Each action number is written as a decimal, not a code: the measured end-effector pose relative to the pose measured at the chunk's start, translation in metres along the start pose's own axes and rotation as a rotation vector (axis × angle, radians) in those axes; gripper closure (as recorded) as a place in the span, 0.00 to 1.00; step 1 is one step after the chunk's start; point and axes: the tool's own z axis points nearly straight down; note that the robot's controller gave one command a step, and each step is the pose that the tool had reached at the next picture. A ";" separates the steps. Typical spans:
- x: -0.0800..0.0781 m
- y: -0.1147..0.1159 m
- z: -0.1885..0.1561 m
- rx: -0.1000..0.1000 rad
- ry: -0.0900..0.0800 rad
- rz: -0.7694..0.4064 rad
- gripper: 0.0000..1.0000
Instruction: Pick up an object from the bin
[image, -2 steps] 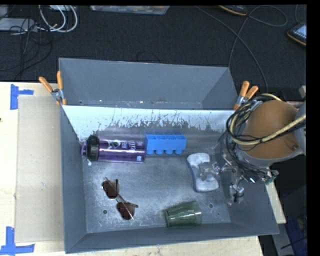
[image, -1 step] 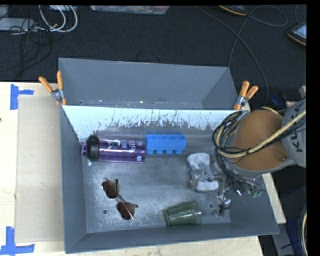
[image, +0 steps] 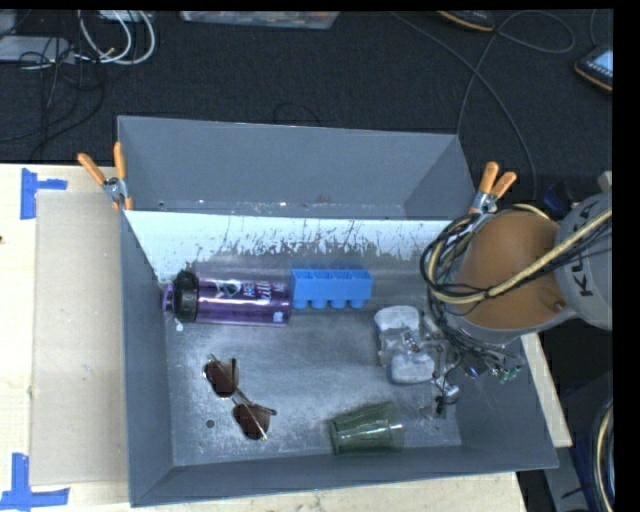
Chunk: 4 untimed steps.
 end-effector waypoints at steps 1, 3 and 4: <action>-0.016 -0.046 0.027 -0.011 0.005 0.190 1.00; -0.016 -0.045 0.018 -0.010 0.004 0.187 1.00; -0.017 -0.045 0.005 -0.011 0.004 0.187 1.00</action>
Offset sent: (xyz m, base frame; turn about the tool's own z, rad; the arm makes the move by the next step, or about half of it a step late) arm 0.0000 0.0000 0.0000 0.0000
